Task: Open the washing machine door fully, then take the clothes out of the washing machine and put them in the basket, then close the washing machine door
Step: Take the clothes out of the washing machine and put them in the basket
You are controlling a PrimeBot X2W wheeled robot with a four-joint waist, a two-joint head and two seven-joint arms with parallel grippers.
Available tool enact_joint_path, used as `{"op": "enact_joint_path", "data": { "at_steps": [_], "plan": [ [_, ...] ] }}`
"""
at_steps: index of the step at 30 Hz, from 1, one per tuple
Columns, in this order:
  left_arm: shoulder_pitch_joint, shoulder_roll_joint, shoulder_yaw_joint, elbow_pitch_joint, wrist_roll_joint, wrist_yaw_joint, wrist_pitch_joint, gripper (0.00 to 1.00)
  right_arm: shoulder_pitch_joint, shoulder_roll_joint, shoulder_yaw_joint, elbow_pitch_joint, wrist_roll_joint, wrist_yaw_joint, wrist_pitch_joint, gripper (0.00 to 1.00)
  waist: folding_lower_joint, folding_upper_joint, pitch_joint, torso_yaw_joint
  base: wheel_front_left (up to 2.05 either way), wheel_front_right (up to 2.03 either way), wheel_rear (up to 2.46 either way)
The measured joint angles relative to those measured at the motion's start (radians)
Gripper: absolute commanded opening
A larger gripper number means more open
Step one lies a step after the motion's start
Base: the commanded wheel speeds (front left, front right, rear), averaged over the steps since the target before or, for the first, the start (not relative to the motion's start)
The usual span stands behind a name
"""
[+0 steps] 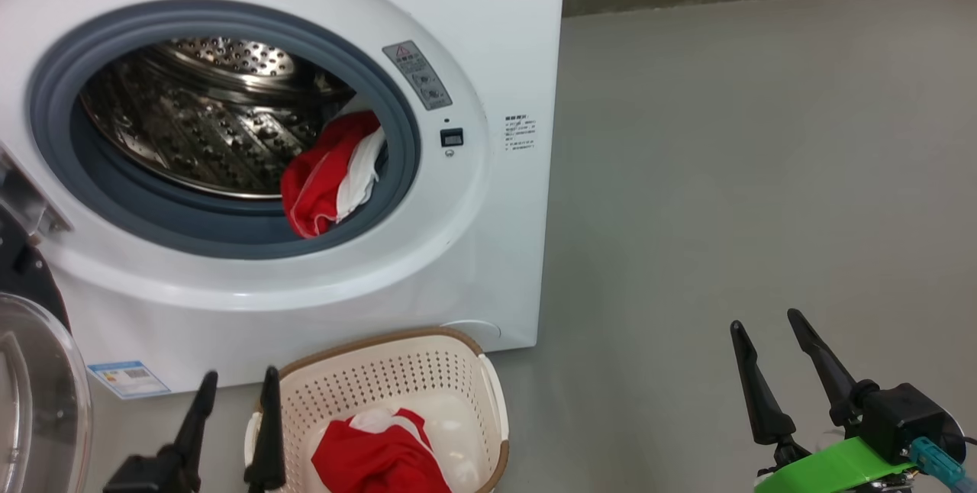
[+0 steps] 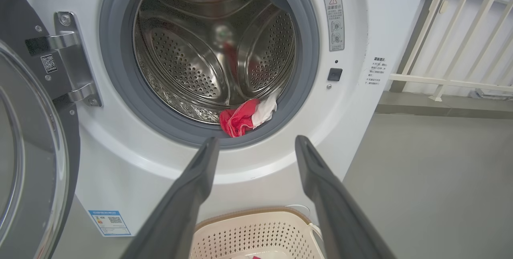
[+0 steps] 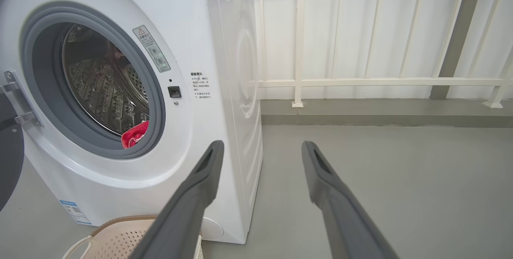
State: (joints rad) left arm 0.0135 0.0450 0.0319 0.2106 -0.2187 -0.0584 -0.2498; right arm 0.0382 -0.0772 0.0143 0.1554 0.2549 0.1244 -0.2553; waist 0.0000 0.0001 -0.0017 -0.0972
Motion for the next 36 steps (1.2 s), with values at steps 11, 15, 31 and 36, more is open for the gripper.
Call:
{"op": "enact_joint_path", "data": {
  "at_steps": [11,15,31,36],
  "plan": [
    [-0.209,0.005,0.002,0.064,-0.006,-0.013,0.000,1.00,-0.044,0.010,0.002,-0.029,0.000,0.000,0.000,1.00,0.0000,0.0000,0.106,0.016,0.00,0.00,0.00],
    [-0.303,0.008,0.000,0.099,-0.007,-0.021,0.000,1.00,-0.074,0.010,0.003,-0.035,0.000,0.000,0.000,1.00,0.0000,0.0000,0.155,0.022,0.00,0.00,0.00],
    [-0.737,0.033,0.035,0.327,-0.035,-0.041,-0.007,1.00,-0.202,0.011,0.038,-0.058,0.000,0.000,0.000,1.00,0.0000,0.0000,0.373,0.018,0.00,0.00,0.00],
    [-0.870,0.033,0.053,0.412,-0.045,-0.048,-0.007,1.00,-0.231,0.011,0.044,-0.066,0.000,0.000,0.000,1.00,0.0000,0.0000,0.439,0.007,0.00,0.00,0.00]
  ]
}}
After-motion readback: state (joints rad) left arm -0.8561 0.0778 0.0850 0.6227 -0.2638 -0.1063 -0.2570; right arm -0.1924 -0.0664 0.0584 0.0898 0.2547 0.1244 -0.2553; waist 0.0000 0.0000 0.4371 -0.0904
